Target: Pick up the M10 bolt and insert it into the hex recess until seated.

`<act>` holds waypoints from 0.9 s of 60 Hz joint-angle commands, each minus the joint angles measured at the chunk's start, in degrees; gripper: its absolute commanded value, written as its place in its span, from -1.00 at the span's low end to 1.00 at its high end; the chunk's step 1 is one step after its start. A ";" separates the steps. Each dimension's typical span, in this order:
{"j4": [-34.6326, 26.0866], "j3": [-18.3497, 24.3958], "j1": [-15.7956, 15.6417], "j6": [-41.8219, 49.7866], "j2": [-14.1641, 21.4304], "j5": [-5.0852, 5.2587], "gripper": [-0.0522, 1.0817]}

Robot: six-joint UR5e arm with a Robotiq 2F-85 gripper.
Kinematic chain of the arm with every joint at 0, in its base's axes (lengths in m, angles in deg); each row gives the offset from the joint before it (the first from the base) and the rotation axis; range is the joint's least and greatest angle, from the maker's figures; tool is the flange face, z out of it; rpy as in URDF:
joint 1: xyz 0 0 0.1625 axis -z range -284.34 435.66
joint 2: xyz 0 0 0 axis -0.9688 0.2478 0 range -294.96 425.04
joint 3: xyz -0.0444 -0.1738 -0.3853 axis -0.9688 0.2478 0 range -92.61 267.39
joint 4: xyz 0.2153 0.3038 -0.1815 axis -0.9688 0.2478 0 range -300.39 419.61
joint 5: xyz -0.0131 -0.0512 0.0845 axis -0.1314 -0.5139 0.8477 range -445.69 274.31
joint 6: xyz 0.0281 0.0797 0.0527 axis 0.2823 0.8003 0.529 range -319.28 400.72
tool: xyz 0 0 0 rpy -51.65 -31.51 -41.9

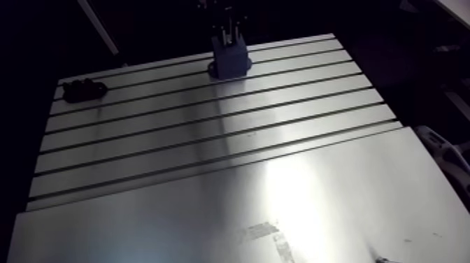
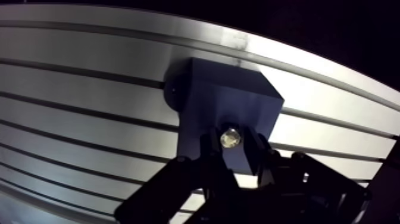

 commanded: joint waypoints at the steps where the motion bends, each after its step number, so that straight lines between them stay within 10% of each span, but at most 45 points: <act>1: 0.06 -0.03 -0.03 -0.01 0.12 0.03 0.24; 54: 0.06 -0.02 0.05 0.14 0.04 -0.14 0.26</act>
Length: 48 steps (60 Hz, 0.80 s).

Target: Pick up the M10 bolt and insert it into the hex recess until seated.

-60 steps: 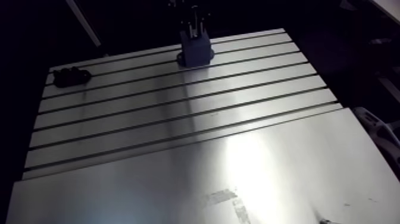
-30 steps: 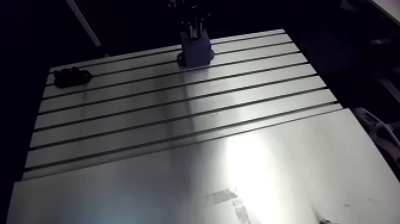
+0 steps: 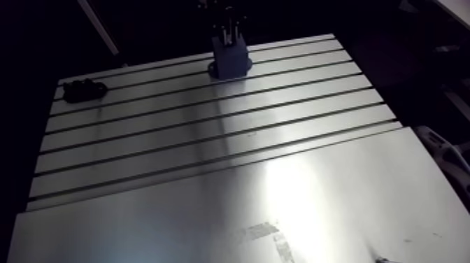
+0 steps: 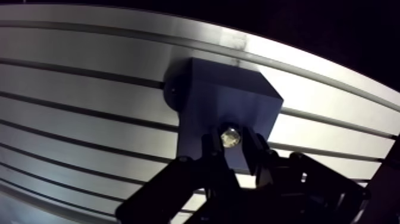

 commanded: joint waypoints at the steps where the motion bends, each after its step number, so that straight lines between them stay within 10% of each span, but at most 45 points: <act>1: 0.02 -0.08 0.07 0.24 -0.01 -0.01 0.27; 48: 0.02 0.01 -0.02 -0.02 -0.09 0.07 0.31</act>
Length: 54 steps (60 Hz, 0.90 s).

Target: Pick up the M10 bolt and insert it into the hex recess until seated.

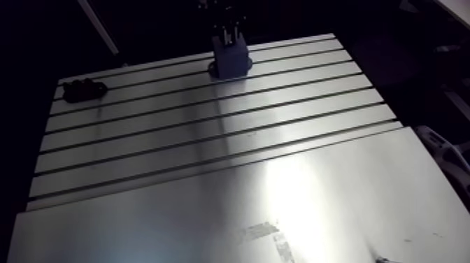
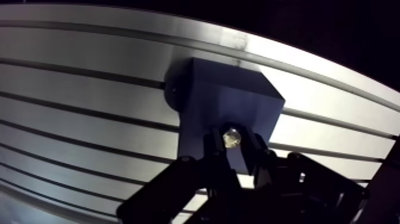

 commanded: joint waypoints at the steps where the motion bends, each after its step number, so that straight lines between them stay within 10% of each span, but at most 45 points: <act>1: 0.00 0.03 0.00 -0.01 -0.02 0.08 0.31; 54: -0.94 0.75 0.00 -5.28 0.07 -0.01 0.45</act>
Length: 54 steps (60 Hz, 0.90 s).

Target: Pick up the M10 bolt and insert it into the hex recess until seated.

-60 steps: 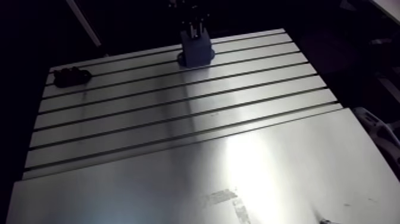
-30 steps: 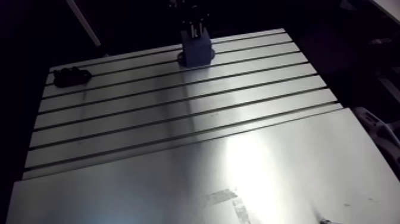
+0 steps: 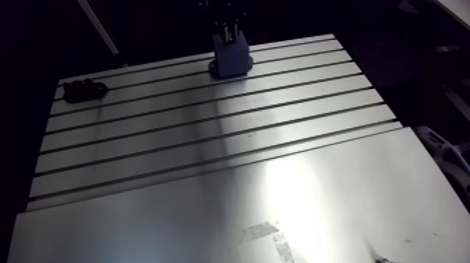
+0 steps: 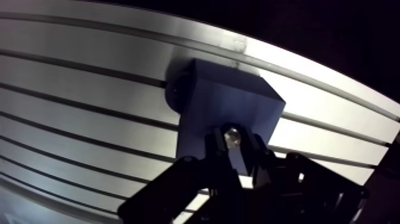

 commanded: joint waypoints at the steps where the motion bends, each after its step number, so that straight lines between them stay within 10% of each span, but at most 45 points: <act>1: -0.43 0.01 0.00 -2.42 -0.03 0.05 0.45; 54: -0.82 -0.80 -0.26 -21.72 0.67 0.23 0.45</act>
